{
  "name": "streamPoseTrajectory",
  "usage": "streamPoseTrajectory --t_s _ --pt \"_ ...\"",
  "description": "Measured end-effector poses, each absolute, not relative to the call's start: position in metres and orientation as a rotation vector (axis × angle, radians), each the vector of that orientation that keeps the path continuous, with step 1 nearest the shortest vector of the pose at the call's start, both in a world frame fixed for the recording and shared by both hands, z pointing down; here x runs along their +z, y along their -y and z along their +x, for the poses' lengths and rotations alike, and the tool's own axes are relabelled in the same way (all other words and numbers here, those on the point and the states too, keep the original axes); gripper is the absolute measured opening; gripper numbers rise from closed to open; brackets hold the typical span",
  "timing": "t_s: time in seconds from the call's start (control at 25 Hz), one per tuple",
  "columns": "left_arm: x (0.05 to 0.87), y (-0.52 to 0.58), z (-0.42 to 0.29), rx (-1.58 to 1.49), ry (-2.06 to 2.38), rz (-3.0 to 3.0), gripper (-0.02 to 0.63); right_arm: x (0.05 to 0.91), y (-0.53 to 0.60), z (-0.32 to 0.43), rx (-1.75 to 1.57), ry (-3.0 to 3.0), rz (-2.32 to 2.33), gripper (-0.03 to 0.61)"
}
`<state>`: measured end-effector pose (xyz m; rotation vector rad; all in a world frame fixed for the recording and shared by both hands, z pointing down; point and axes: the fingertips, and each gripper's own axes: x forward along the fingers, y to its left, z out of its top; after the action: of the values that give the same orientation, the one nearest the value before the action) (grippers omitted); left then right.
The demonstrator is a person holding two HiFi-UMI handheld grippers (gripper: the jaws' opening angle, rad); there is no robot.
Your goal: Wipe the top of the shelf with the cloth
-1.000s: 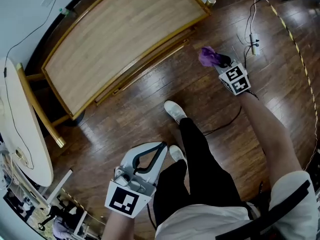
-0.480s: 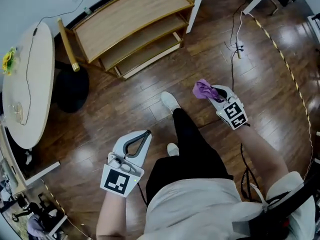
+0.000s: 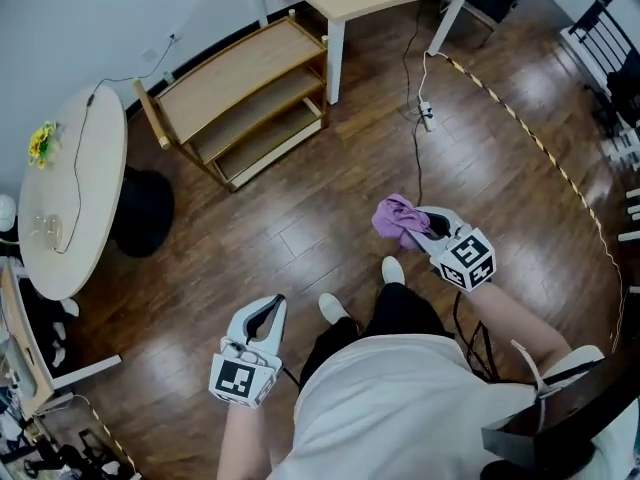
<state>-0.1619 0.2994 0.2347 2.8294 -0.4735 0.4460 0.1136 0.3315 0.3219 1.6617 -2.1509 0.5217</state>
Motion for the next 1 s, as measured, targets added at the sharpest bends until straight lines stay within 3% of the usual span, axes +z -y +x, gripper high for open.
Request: streamPoseTrajectory --t_s 1.0 --pt "0.178 -0.553 0.039 0.386 0.264 2.935 0.021 0.215 -0.614 0.241 0.405 2.324 1.906 0.092"
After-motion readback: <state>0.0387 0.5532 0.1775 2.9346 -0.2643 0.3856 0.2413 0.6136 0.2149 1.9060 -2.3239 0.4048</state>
